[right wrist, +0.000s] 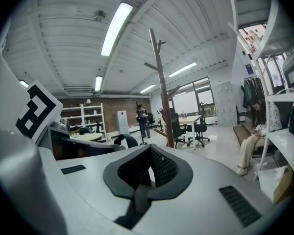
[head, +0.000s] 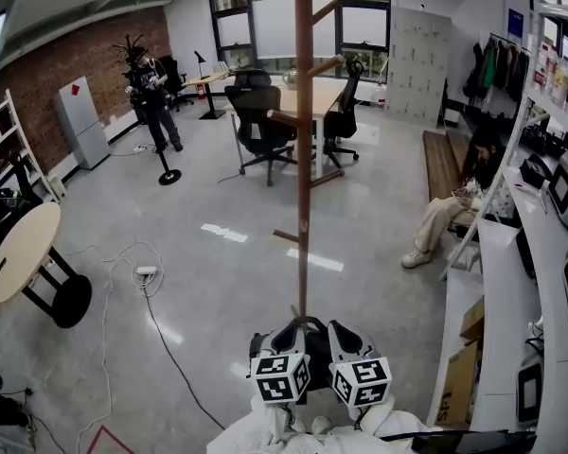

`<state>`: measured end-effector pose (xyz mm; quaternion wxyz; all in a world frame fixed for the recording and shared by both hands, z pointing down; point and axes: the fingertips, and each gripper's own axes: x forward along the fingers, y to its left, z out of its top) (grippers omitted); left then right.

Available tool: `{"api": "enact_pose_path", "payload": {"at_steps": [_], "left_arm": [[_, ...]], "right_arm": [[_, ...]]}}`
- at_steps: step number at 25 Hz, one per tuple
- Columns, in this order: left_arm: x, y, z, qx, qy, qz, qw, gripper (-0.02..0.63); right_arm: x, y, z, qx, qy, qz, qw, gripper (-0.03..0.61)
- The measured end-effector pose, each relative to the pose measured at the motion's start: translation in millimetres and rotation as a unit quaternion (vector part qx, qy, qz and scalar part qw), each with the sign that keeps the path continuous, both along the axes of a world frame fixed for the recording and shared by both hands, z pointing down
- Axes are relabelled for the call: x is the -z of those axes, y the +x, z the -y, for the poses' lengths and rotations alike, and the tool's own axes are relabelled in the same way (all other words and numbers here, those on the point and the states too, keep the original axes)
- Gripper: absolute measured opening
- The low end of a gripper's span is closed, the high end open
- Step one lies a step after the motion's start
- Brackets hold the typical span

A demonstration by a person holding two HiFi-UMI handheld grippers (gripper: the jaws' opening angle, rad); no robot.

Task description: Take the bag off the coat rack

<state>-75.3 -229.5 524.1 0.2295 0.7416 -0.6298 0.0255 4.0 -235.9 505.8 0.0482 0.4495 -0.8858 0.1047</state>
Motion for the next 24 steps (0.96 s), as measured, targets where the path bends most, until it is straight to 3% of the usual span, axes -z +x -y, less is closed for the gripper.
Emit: {"api": "enact_pose_path", "payload": {"at_steps": [24], "left_arm": [[8.6, -0.9, 3.9, -0.004, 0.013, 0.012, 0.9998, 0.028]], "right_arm": [[5.0, 3.5, -2.1, 0.003, 0.004, 0.004, 1.0, 0.011]]}}
